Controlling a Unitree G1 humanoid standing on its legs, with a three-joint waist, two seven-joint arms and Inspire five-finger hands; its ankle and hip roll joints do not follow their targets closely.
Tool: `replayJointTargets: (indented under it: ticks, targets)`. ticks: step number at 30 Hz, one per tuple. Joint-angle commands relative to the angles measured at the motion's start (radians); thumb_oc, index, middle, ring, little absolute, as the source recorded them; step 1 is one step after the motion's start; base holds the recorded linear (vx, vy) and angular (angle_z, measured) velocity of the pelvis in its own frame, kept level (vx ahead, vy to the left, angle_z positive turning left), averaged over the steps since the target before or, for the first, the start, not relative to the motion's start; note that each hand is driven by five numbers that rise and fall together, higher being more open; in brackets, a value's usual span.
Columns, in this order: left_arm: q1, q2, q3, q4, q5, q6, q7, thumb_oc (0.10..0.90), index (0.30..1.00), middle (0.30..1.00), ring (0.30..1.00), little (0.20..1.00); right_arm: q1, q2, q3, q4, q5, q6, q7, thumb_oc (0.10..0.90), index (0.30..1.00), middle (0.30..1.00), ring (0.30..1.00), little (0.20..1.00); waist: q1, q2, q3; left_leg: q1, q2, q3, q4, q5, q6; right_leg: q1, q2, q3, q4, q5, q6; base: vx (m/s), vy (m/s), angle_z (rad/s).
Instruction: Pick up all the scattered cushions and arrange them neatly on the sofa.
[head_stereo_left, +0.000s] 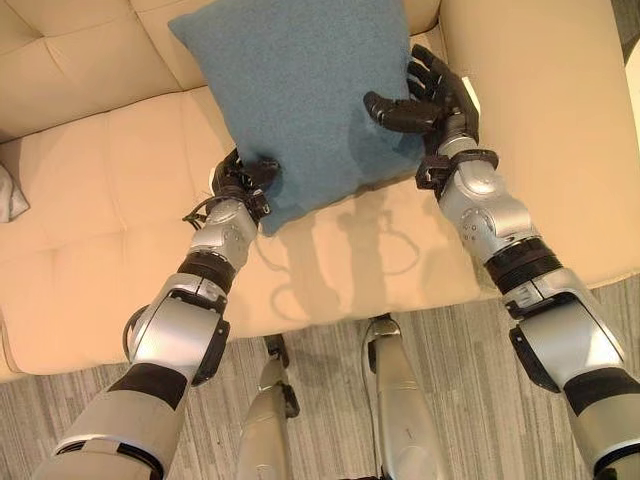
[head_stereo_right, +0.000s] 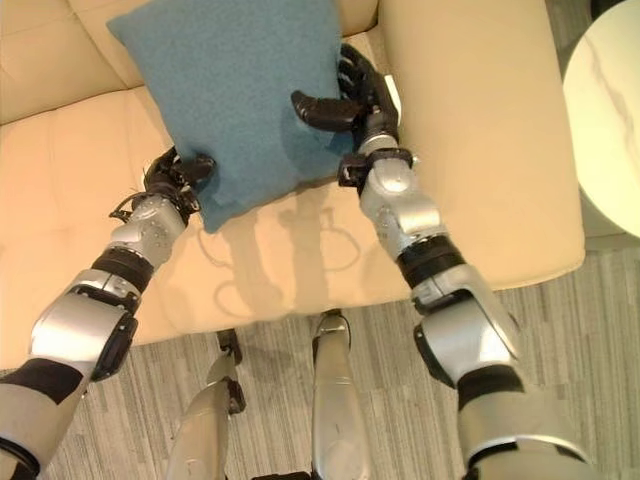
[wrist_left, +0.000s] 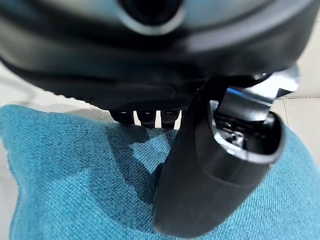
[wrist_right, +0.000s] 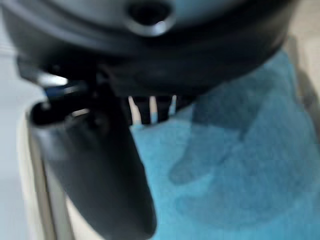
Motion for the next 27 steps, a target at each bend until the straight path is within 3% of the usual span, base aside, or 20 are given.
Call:
replayJointTargets:
  ticks: [1,3,8,10,13,18,19,22,26,27]
  targets:
    - [-0.132,0.0,-0.042,-0.028,0.016,-0.076,-0.09,0.8,0.9,0.9,0.9,0.9,-0.095,0.054,-0.01,0.033,0.087,-0.096,0.106,0.8,0.9,0.9,0.9,0.9,0.012,0.006,-0.05,0.041,0.08,-0.02,0.082,-0.149,-0.069,-0.003,0.015,0.005,0.044,-0.124,0.036,0.0,-0.038,-0.01]
    - [-0.133,-0.006,-0.059,-0.022,0.028,-0.076,-0.115,0.8,0.9,0.9,0.9,0.9,-0.111,0.063,-0.005,0.078,0.086,-0.085,0.131,0.8,0.9,0.9,0.9,0.9,0.017,0.012,-0.048,0.034,0.081,-0.022,0.083,-0.149,-0.07,-0.01,0.015,0.005,0.046,-0.122,0.037,0.0,0.0,0.0]
    - [-0.138,-0.031,-0.116,-0.059,0.006,-0.102,-0.175,0.8,0.9,0.9,0.9,0.9,-0.176,0.038,0.104,0.199,-0.061,-0.022,0.163,0.8,0.9,0.9,0.9,0.9,0.032,0.018,-0.041,0.014,0.078,-0.032,0.09,-0.143,-0.07,-0.031,0.012,0.001,0.051,-0.113,0.04,-0.02,-0.031,0.02]
    - [-0.168,-0.048,-0.167,-0.072,0.018,-0.112,-0.192,0.8,0.9,0.9,0.9,0.9,-0.214,0.023,0.185,0.295,-0.233,0.015,0.152,0.8,0.9,0.9,0.9,0.9,0.038,0.02,-0.039,0.003,0.078,-0.037,0.091,-0.134,-0.071,-0.035,0.008,-0.004,0.05,-0.109,0.041,-0.02,-0.051,0.02]
    - [-0.169,-0.03,-0.192,-0.117,0.039,-0.121,-0.16,0.8,0.9,0.9,0.9,0.9,-0.259,-0.015,0.257,0.322,-0.565,0.07,0.032,0.8,0.9,0.9,0.9,0.9,0.04,0.02,-0.039,-0.005,0.077,-0.043,0.087,-0.123,-0.069,-0.031,0.006,-0.012,0.042,-0.103,0.038,-0.02,-0.033,0.06]
    - [-0.186,-0.034,-0.177,-0.138,0.095,-0.124,-0.063,0.8,0.9,0.9,0.9,0.9,-0.274,-0.025,0.219,0.38,-0.884,0.182,-0.147,0.8,0.9,0.9,0.9,0.9,0.042,0.027,-0.043,-0.002,0.074,-0.047,0.08,-0.133,-0.062,-0.033,0.011,-0.017,0.043,-0.102,0.034,0.0,0.0,0.09]
    - [-0.19,-0.039,-0.174,-0.139,0.103,-0.125,-0.054,0.8,0.9,0.9,0.9,0.9,-0.277,-0.026,0.215,0.389,-0.914,0.195,-0.159,0.8,0.9,0.9,0.9,0.9,0.043,0.029,-0.044,-0.001,0.073,-0.047,0.078,-0.136,-0.061,-0.033,0.012,-0.016,0.042,-0.102,0.034,-0.01,0.004,0.04]
    - [-0.209,-0.058,-0.175,-0.138,0.113,-0.134,-0.054,0.8,0.9,0.9,0.9,0.9,-0.272,-0.001,0.166,0.413,-0.842,0.183,-0.174,0.8,0.9,0.9,0.9,0.9,0.044,0.032,-0.041,-0.002,0.066,-0.051,0.077,-0.141,-0.057,-0.032,0.011,-0.013,0.033,-0.096,0.034,0.0,0.005,0.02]
    - [-0.223,-0.075,-0.202,-0.161,0.122,-0.145,-0.071,0.8,0.9,0.9,0.9,0.9,-0.247,0.073,0.143,0.409,-0.686,0.144,-0.133,0.8,0.9,0.9,0.9,0.9,0.055,0.039,-0.036,-0.016,0.059,-0.059,0.083,-0.145,-0.05,-0.039,0.014,-0.008,0.02,-0.083,0.031,0.0,0.0,0.0]
    - [-0.22,-0.078,-0.204,-0.179,0.116,-0.154,-0.078,0.58,0.571,0.571,0.571,0.571,-0.243,0.086,0.14,0.4,-0.637,0.128,-0.114,0.78,0.869,0.869,0.869,0.869,0.058,0.04,-0.034,-0.02,0.058,-0.06,0.084,-0.145,-0.05,-0.04,0.016,-0.009,0.018,-0.081,0.032,-0.01,-0.03,0.0]
